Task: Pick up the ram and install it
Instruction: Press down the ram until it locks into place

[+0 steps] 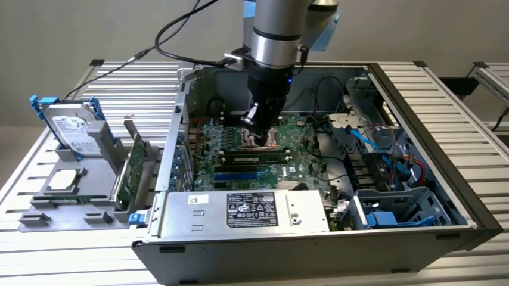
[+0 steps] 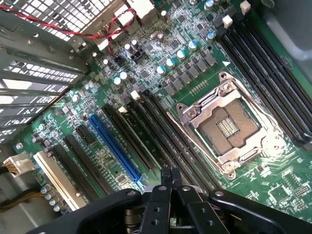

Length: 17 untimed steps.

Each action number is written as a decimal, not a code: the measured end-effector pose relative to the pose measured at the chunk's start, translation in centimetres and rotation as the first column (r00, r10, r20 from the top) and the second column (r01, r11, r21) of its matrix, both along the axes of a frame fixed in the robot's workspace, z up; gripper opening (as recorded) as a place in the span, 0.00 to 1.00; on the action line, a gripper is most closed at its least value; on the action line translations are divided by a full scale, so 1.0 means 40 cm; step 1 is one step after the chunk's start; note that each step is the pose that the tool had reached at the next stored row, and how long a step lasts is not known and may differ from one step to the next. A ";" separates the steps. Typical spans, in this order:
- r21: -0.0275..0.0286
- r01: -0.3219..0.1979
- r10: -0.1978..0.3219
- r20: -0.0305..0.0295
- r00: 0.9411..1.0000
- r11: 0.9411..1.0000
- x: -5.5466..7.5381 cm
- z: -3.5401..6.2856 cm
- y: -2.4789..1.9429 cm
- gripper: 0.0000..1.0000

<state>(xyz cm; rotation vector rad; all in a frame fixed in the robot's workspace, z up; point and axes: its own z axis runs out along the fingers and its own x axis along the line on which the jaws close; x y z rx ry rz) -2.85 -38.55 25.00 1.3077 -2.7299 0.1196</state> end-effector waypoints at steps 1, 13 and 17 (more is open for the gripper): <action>-0.006 0.009 -0.009 0.004 1.000 1.000 0.000 0.000 0.000 0.11; -0.029 0.162 -0.161 0.021 0.987 0.986 0.000 -0.003 0.000 0.11; -0.029 0.225 -0.224 0.022 0.974 0.974 0.000 -0.004 0.000 0.11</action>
